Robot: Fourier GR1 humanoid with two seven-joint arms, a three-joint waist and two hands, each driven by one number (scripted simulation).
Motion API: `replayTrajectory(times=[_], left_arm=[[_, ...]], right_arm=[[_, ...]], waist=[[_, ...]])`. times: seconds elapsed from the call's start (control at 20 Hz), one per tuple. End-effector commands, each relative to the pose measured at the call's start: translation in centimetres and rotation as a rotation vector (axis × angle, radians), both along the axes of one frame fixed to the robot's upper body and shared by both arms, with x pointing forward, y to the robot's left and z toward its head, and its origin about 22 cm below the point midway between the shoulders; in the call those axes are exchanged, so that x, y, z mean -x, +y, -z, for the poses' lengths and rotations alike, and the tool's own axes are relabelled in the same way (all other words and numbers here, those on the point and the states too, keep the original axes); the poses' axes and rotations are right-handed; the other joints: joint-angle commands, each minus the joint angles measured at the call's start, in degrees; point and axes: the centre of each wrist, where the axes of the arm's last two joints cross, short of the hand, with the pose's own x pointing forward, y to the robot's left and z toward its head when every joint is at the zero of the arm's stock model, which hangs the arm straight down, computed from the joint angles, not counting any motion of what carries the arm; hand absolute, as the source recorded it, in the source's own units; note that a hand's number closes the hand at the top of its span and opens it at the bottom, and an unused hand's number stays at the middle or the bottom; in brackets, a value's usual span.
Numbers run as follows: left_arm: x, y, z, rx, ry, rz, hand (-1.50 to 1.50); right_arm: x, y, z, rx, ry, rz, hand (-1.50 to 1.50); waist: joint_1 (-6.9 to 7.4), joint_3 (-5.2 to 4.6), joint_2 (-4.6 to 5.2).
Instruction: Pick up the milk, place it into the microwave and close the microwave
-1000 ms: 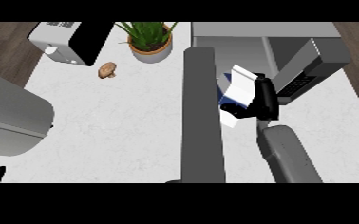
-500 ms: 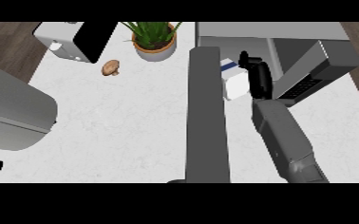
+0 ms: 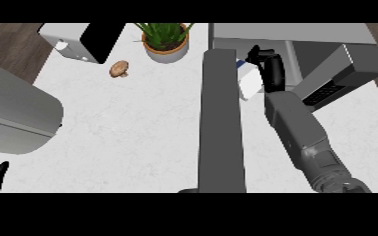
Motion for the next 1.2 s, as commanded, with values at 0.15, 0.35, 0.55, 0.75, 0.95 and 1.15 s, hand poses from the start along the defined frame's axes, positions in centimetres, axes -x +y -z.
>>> replayTrajectory(times=[0.15, 0.35, 0.55, 0.75, 0.95, 1.15], left_arm=[[-1.0, 0.5, 0.3, -0.002, 0.002, 0.011, -1.5], [-0.9, 0.6, 0.3, -0.009, -0.009, 0.022, -1.5], [-2.1, 0.0, 0.5, 0.002, 0.001, 0.043, -1.5], [-2.0, 0.1, 0.6, -0.016, -0.004, 0.054, -1.5], [-2.4, 0.6, 0.7, -0.001, -0.019, 0.051, -1.5], [-3.2, 0.4, 0.7, -0.016, -0.017, 0.05, -1.5]], right_arm=[[-1.5, -0.1, -2.0, 0.278, -0.088, 0.085, 1.5], [-1.8, 1.5, -2.4, 0.395, -0.118, 0.152, 1.5], [-1.8, 3.7, -2.4, 0.45, -0.113, 0.246, 1.5], [-2.2, 1.0, -2.9, 0.429, -0.101, 0.319, 1.5], [-1.8, -1.1, -2.2, 0.398, -0.075, 0.36, 1.5], [-1.8, -2.7, -2.4, 0.412, -0.051, 0.382, 1.5]], waist=[[1.16, -0.06, 0.45], [2.03, -0.05, 0.62], [2.82, -0.01, 1.19], [3.03, 0.06, 1.38], [3.42, 0.12, 1.91], [3.29, 0.13, 2.07]])
